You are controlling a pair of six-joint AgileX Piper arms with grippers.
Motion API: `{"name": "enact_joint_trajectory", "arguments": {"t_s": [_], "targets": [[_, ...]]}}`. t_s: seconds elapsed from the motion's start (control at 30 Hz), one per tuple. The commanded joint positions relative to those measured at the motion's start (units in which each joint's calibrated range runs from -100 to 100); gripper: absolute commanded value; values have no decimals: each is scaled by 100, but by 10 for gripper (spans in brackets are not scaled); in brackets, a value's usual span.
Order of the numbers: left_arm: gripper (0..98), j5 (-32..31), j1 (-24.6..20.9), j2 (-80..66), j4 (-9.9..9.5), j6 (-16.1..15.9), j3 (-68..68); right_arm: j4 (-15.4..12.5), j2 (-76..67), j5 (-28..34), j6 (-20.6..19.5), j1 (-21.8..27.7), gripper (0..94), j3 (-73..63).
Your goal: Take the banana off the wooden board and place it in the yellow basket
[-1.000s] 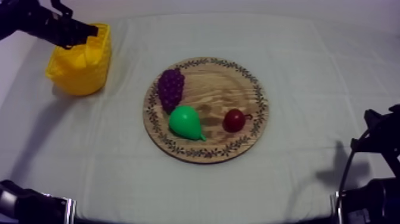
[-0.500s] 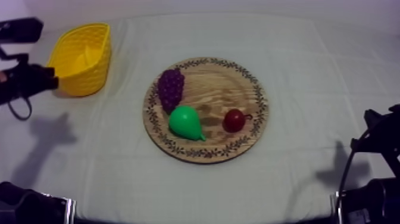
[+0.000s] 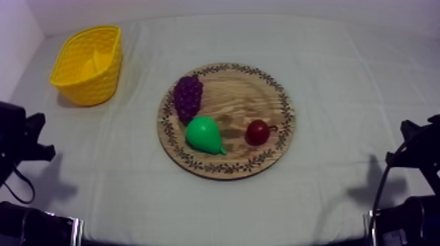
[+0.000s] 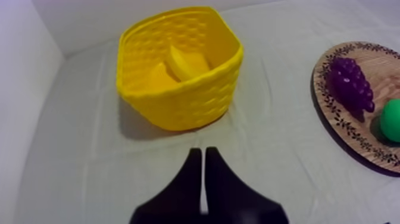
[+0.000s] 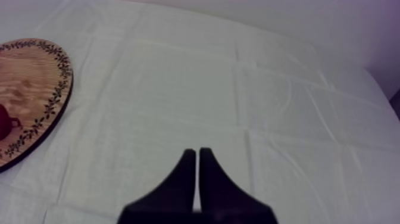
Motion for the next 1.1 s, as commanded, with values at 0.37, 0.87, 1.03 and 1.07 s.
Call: {"name": "enact_joint_trajectory", "arguments": {"t_s": [0.37, 0.87, 1.03, 1.07], "targets": [[1, 546, -25, -1818, -192, 530, 811, 1, -2, -2, 2, 1, 3, -3], [1, 633, -28, -1885, -194, 1580, 797, 1, -2, -2, 1, 0, 3, -3], [1, 634, -28, -1886, -196, 1572, 797, 1, -2, -2, 1, 0, 3, -3], [1, 634, -28, -1886, -196, 1571, 797, 1, -2, -2, 0, 0, 3, -3]]}}
